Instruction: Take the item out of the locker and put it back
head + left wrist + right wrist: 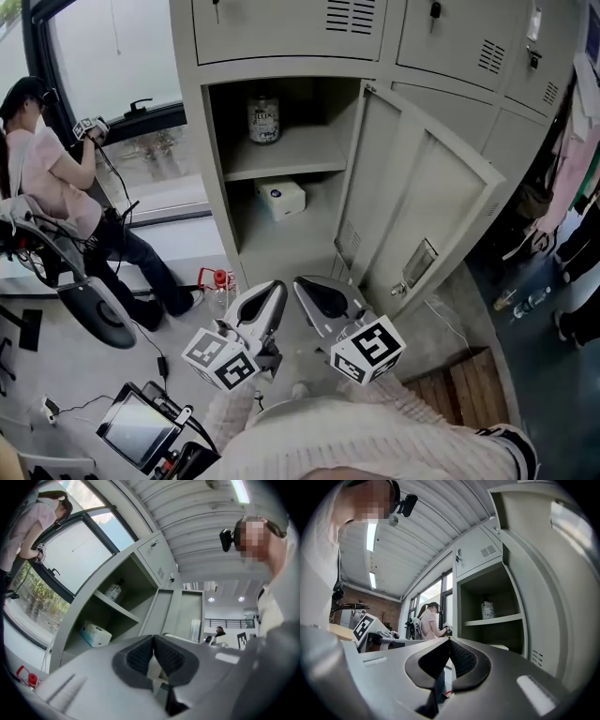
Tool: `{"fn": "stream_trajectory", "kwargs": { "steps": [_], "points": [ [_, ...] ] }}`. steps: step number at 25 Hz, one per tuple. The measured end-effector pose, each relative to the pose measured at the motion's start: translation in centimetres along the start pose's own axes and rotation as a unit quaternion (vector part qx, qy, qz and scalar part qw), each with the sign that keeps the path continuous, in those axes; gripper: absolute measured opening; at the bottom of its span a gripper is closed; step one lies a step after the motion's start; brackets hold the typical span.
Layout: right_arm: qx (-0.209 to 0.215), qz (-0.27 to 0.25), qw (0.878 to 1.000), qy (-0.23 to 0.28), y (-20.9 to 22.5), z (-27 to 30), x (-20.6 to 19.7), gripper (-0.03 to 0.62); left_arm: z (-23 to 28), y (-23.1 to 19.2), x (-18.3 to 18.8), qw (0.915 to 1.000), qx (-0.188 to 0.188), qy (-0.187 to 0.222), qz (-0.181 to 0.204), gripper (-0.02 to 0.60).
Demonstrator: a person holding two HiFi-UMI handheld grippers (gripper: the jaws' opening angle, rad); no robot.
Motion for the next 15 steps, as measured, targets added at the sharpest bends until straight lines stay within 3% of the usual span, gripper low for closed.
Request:
{"fn": "stream_trajectory", "kwargs": {
  "steps": [8, 15],
  "points": [
    [0.01, 0.017, 1.0, -0.017, 3.4, 4.2, -0.3, 0.0, 2.9, -4.1, -0.8, 0.9995, 0.013, -0.011, -0.026, 0.005],
    [0.004, 0.02, 1.0, 0.002, 5.1, 7.4, 1.9, 0.0, 5.2, -6.5, 2.3, 1.0, 0.004, -0.004, 0.005, 0.005]
  ]
}}
Point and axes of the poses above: the fingertips, and each gripper's own axes: z forward along the fingers, y to its right, x out of its top, the point moved 1 cm from there along -z, backward along the fingers, and after that the axes turned 13 degrees about z, right-handed, at the moved point
